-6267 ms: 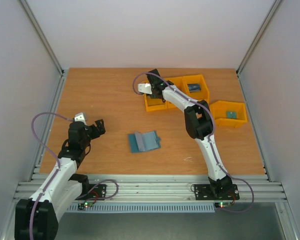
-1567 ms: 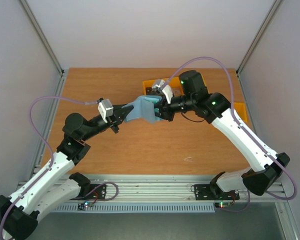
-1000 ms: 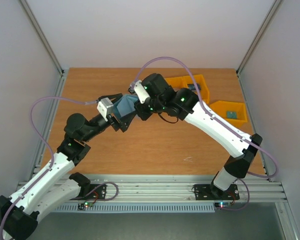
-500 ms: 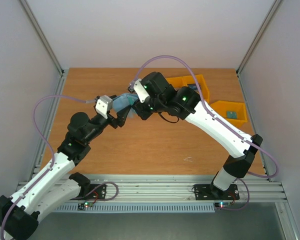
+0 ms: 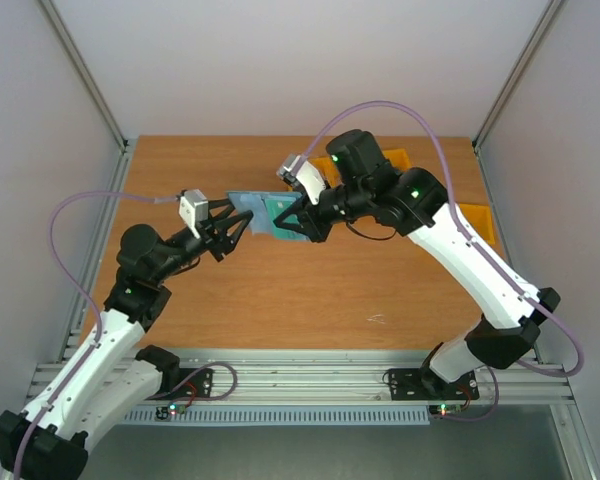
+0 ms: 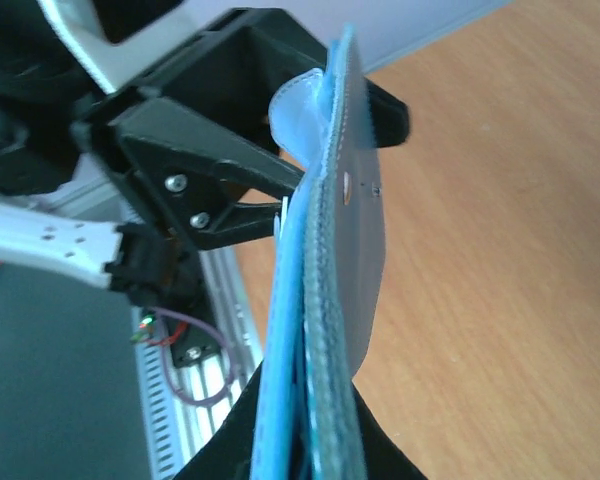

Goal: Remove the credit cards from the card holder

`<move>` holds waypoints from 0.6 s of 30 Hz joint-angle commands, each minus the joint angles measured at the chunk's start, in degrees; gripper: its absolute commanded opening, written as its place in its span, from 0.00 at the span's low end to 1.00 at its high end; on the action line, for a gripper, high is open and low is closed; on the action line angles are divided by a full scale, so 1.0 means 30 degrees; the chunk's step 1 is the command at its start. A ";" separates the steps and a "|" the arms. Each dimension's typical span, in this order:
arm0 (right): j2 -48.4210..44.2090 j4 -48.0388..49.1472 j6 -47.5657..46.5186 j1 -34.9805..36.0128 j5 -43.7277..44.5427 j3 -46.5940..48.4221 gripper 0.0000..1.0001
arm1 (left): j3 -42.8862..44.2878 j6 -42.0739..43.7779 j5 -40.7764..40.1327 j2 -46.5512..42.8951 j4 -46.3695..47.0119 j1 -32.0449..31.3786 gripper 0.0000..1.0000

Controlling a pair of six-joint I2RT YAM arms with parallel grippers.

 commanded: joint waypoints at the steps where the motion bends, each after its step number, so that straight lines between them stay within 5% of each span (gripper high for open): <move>1: -0.1253 0.0721 -0.1276 -0.0481 -0.4563 -0.0418 0.01 | 0.0654 -0.0570 0.5121 -0.0233 0.0941 0.0017 0.49; 6: -0.2206 0.0712 -0.2184 -0.1350 -0.8049 -0.1130 0.01 | 0.0910 -0.0639 0.4720 -0.0615 0.0565 0.0014 0.24; 9: -0.2507 0.0690 -0.2305 -0.1541 -0.8658 -0.1493 0.01 | 0.1045 -0.0606 0.5385 -0.0776 0.0575 -0.0006 0.19; 11: -0.2550 0.0756 -0.2137 -0.1551 -0.8273 -0.1623 0.01 | 0.1163 -0.0557 0.6753 -0.0866 0.0690 -0.0006 0.29; 14: -0.2551 0.1044 -0.1691 -0.1561 -0.6992 -0.1687 0.01 | 0.1483 -0.0203 0.9247 -0.1027 0.0492 -0.0006 0.60; 18: -0.2465 0.1418 -0.0937 -0.1569 -0.5024 -0.1510 0.01 | 0.1352 0.0568 0.8823 -0.1431 -0.0394 -0.0006 0.72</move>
